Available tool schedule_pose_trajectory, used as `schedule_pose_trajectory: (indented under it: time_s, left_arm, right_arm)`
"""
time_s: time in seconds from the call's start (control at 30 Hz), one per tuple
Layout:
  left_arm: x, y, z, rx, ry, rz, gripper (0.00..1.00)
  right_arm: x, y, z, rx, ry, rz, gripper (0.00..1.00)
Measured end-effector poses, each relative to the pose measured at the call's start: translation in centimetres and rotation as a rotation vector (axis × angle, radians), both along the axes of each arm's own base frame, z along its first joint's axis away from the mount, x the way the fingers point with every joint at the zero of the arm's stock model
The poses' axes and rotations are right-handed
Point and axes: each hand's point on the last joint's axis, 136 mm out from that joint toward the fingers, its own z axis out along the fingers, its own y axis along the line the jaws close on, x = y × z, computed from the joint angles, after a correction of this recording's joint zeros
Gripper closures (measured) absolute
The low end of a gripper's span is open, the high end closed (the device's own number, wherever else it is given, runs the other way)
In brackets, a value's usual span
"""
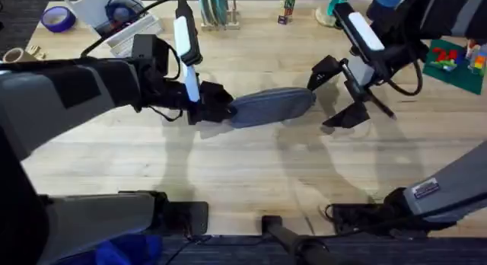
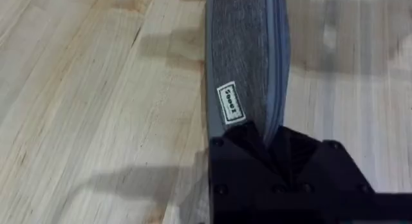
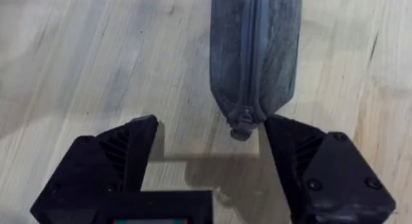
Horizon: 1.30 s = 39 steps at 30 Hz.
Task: Unzip the bag, pick up the pens from the table one at a time and place them inside, then zip the bag closed.
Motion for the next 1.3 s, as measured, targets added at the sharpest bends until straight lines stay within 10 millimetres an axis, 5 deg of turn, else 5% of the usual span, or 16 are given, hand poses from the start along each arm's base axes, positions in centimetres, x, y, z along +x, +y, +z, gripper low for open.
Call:
schedule_pose_trajectory:
  time_s: [0.83, 1.0, 1.17, 1.3]
  left_arm:
    - [-0.01, 0.0, 0.0, 0.0, 0.0, 0.0, 0.958]
    - [-0.01, 0.0, 0.0, 0.0, 0.0, 0.0, 0.958]
    - [-0.01, -0.01, 0.01, -0.001, 0.0, 0.0, 0.958]
    - [0.0, -0.01, 0.01, -0.001, 0.0, 0.0, 0.959]
  right_arm:
    - [0.0, 0.04, 0.03, 0.0, 0.012, -0.015, 0.015]
    - [0.05, 0.09, 0.05, 0.003, 0.012, -0.018, 0.327]
    - [0.0, 0.14, 0.11, 0.006, 0.017, -0.022, 0.916]
    - [0.0, 0.13, 0.11, 0.005, 0.017, -0.022, 0.967]
